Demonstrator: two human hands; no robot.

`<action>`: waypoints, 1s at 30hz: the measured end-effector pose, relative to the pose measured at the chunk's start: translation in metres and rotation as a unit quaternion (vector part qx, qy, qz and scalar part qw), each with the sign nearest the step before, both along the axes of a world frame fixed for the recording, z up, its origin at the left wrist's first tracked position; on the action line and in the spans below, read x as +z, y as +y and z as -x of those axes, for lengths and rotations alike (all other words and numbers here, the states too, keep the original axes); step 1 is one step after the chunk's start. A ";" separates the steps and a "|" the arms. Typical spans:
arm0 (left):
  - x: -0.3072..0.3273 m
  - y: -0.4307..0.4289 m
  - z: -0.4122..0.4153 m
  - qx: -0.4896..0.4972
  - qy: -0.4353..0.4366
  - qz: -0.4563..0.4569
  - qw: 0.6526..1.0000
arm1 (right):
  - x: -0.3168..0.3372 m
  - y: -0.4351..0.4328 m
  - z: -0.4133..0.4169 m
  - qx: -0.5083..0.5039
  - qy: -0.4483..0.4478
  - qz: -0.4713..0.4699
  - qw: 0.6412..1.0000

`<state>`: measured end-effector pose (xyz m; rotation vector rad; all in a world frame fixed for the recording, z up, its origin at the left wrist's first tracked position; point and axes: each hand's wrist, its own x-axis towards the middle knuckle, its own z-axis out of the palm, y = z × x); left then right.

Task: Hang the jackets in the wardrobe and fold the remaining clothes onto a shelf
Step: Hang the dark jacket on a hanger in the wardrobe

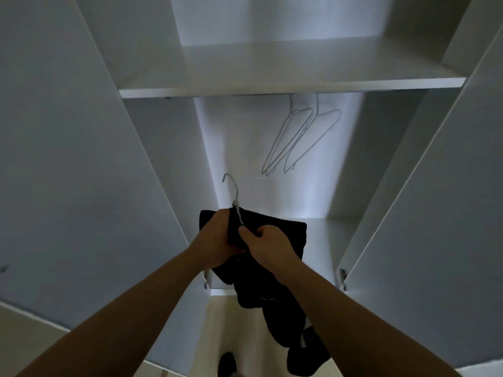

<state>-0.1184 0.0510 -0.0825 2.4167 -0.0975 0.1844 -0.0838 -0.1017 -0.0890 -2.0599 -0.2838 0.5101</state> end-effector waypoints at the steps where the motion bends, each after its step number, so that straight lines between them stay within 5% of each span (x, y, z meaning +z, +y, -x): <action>1: -0.005 0.009 -0.015 0.025 -0.005 -0.011 1.000 | 0.001 0.007 -0.012 -0.002 0.012 -0.004 1.000; 5: -0.021 0.053 -0.078 0.097 0.033 -0.023 0.994 | 0.002 0.035 -0.064 0.035 0.001 0.047 0.998; 10: -0.020 0.098 -0.159 -0.034 0.133 0.011 0.990 | -0.010 0.080 -0.125 -0.007 0.033 0.047 0.998; 16: -0.030 0.162 -0.226 -0.151 0.349 -0.008 0.925 | -0.013 0.130 -0.180 -0.115 0.137 -0.011 0.984; 21: -0.064 0.177 -0.250 -0.109 0.205 -0.040 0.972 | -0.019 0.159 -0.200 -0.104 0.265 -0.108 0.953; 25: -0.078 0.188 -0.264 -0.087 0.149 -0.037 0.984 | -0.020 0.167 -0.214 0.010 0.230 -0.043 0.972; 28: -0.073 0.188 -0.275 -0.075 0.151 -0.009 0.986 | -0.022 0.163 -0.224 -0.001 0.204 -0.022 0.979; 30: -0.068 0.184 -0.282 -0.065 0.146 0.007 0.987 | -0.023 0.158 -0.234 -0.025 0.108 0.043 0.993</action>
